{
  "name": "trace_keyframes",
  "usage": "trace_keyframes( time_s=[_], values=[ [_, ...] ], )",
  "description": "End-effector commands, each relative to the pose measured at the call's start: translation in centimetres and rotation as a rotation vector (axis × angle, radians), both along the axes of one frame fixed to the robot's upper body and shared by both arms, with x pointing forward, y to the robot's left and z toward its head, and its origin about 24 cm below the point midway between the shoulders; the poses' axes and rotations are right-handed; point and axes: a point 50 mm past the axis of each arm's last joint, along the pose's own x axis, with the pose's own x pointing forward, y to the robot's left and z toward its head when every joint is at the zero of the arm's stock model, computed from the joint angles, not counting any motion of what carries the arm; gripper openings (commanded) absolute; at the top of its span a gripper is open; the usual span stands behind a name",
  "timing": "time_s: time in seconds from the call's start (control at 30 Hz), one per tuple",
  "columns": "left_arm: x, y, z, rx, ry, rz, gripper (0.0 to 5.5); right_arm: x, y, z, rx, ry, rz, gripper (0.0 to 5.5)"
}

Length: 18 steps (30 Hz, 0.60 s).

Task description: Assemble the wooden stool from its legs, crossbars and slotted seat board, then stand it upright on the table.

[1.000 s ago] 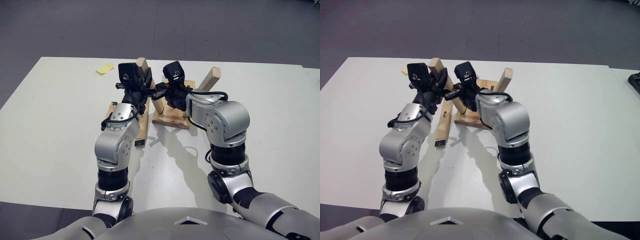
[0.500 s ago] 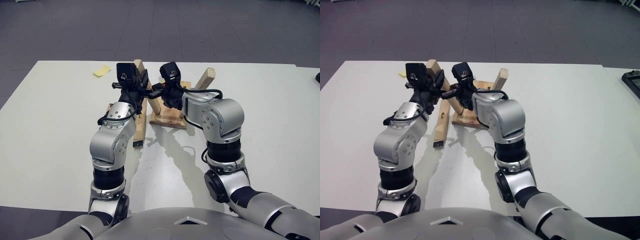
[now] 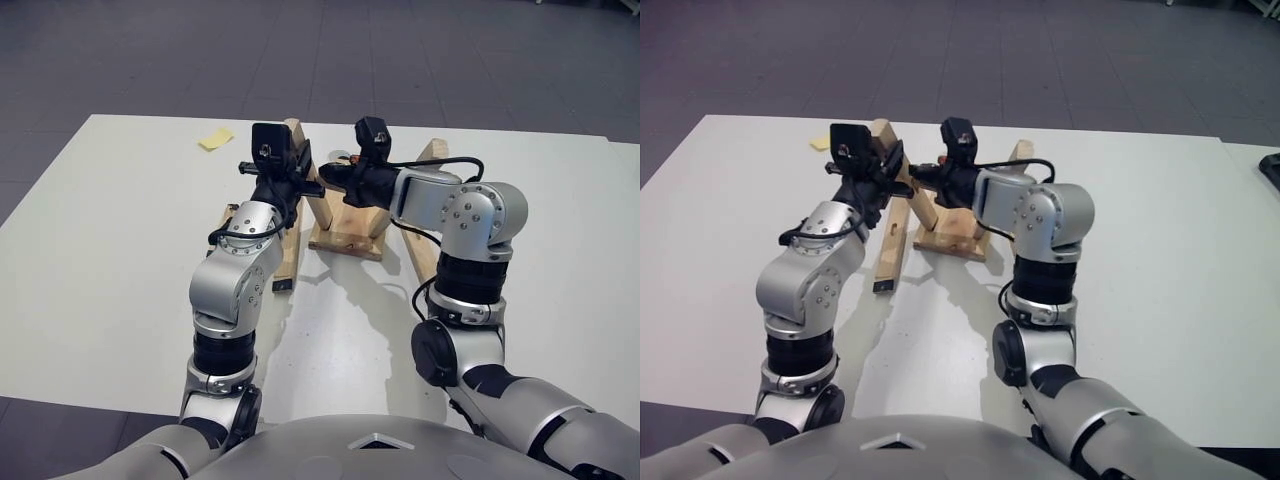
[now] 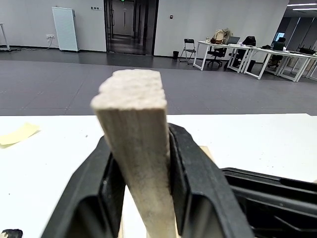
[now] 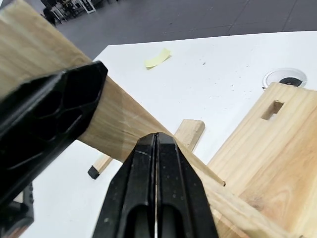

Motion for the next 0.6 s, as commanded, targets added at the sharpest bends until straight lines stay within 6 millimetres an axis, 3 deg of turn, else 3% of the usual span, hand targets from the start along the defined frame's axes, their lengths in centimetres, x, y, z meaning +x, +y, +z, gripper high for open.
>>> trace_keyframes(
  time_s=[0.03,0.17,0.3,0.37,0.53,0.6],
  values=[
    [-0.9,-2.0,-2.7,0.096,0.160,-0.130,1.05,-2.9,2.0,-5.9,-0.232,0.267,0.049,0.00],
    [-0.6,-1.6,-3.5,0.097,0.198,-0.102,1.06,-2.4,1.9,-4.4,-0.234,0.126,0.018,0.00],
    [-0.4,-1.3,-4.2,0.096,0.220,-0.083,1.08,-0.8,0.7,0.1,-0.493,-0.484,-0.090,0.00],
    [-0.3,-1.1,-4.5,0.097,0.230,-0.076,1.08,-0.6,0.3,1.6,-0.550,-0.661,-0.116,0.00],
    [-0.3,-1.1,-5.1,0.107,0.242,-0.077,1.08,-0.1,-1.0,4.5,-0.437,-0.778,-0.258,0.00],
    [-0.4,-1.0,-5.4,0.107,0.255,-0.077,1.08,0.0,-1.1,4.7,-0.414,-0.774,-0.267,0.00]
  ],
)
